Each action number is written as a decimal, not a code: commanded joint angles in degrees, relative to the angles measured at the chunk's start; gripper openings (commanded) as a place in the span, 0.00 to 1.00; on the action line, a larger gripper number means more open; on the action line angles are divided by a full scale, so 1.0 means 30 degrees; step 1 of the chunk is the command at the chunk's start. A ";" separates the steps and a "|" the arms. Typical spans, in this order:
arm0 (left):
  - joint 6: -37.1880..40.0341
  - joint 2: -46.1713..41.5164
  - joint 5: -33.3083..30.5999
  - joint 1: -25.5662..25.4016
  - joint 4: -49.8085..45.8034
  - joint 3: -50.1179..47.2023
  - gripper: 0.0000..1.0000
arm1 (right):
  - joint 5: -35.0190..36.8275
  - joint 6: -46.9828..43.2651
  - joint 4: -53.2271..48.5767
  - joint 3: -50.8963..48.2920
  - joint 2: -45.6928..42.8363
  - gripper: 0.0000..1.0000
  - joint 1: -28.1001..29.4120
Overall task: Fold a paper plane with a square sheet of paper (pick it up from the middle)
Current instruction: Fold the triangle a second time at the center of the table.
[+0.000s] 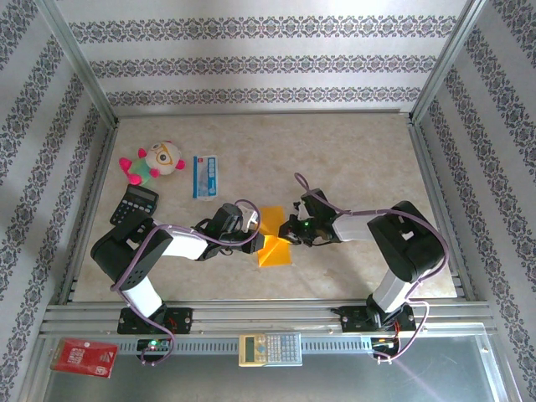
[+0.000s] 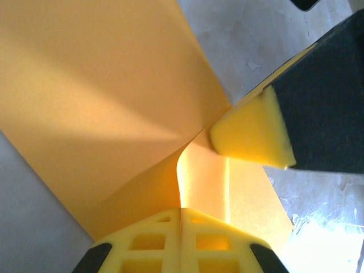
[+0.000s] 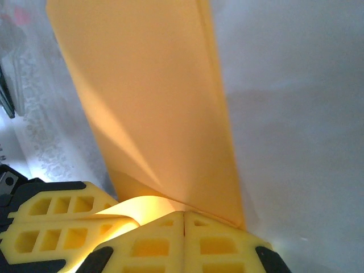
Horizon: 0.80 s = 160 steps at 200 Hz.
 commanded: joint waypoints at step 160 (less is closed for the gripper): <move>0.0762 0.1442 -0.2978 0.0253 -0.3349 -0.0570 0.00 | 0.0472 -0.0560 0.0170 0.0136 0.0454 0.05 0.1134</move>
